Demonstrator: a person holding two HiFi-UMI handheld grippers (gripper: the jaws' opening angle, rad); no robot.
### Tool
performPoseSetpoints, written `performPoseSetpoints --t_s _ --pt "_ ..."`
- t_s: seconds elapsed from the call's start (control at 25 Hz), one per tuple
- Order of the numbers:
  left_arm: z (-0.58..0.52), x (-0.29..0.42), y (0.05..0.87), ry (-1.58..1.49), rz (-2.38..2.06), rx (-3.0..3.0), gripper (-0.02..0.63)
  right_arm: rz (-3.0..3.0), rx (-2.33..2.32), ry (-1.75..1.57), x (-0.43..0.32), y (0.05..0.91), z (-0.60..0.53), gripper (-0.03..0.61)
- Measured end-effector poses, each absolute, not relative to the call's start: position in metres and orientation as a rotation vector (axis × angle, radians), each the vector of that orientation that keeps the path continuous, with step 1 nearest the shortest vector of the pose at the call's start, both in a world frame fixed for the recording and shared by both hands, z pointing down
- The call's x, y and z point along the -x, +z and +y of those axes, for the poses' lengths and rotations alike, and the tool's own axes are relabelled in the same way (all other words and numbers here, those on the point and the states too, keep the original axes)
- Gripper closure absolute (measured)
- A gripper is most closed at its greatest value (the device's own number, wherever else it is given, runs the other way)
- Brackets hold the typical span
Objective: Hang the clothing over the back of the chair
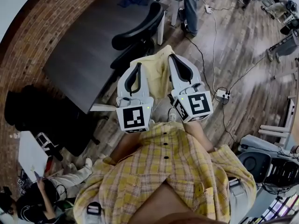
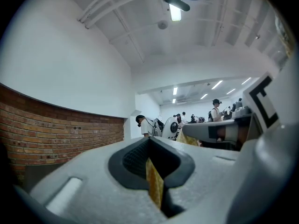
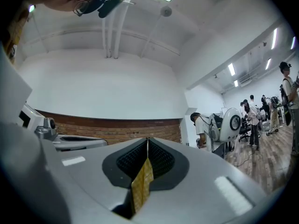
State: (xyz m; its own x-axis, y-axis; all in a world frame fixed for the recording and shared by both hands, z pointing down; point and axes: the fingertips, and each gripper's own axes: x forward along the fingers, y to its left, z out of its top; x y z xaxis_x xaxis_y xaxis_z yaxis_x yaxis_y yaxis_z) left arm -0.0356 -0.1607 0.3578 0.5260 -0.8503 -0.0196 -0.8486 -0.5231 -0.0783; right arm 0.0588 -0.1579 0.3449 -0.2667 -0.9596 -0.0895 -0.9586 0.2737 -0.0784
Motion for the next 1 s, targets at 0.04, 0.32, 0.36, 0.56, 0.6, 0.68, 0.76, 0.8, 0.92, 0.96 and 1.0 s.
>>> performPoseSetpoints --t_s 0.04,0.32,0.36,0.56,0.6,0.68,0.76,0.8,0.92,0.96,1.0 --pt "-0.163 0.035 0.355 -0.027 1.504 2.666 0.614 2.414 1.812 -0.007 -0.06 0.342 -0.161 0.565" --pt "-0.164 0.036 0.337 0.026 1.547 2.616 0.614 2.443 1.74 0.043 -0.058 0.321 -0.164 0.565" --pt "-0.165 0.032 0.334 0.034 1.552 2.607 0.614 2.449 1.729 0.047 -0.061 0.319 -0.167 0.565" --pt "-0.188 0.0 0.329 -0.019 1.577 2.548 0.614 2.49 1.66 0.053 -0.091 0.312 -0.193 0.566" --pt "-0.191 -0.004 0.328 -0.019 1.583 2.54 0.614 2.493 1.653 0.058 -0.095 0.31 -0.196 0.566" --pt "-0.195 -0.006 0.323 -0.017 1.601 2.522 0.614 2.501 1.637 0.067 -0.099 0.306 -0.2 0.566" --pt "-0.199 -0.009 0.318 -0.011 1.62 2.504 0.614 2.511 1.613 0.075 -0.102 0.3 -0.204 0.566" --pt "-0.201 -0.01 0.315 -0.007 1.63 2.496 0.614 2.516 1.601 0.079 -0.103 0.297 -0.206 0.566" --pt "-0.204 -0.014 0.308 0.02 1.659 2.471 0.614 2.528 1.566 0.099 -0.107 0.289 -0.209 0.565" --pt "-0.205 -0.016 0.306 0.027 1.666 2.463 0.614 2.53 1.553 0.104 -0.107 0.286 -0.21 0.566" --pt "-0.206 -0.017 0.305 0.021 1.673 2.452 0.614 2.53 1.541 0.108 -0.108 0.284 -0.212 0.565"
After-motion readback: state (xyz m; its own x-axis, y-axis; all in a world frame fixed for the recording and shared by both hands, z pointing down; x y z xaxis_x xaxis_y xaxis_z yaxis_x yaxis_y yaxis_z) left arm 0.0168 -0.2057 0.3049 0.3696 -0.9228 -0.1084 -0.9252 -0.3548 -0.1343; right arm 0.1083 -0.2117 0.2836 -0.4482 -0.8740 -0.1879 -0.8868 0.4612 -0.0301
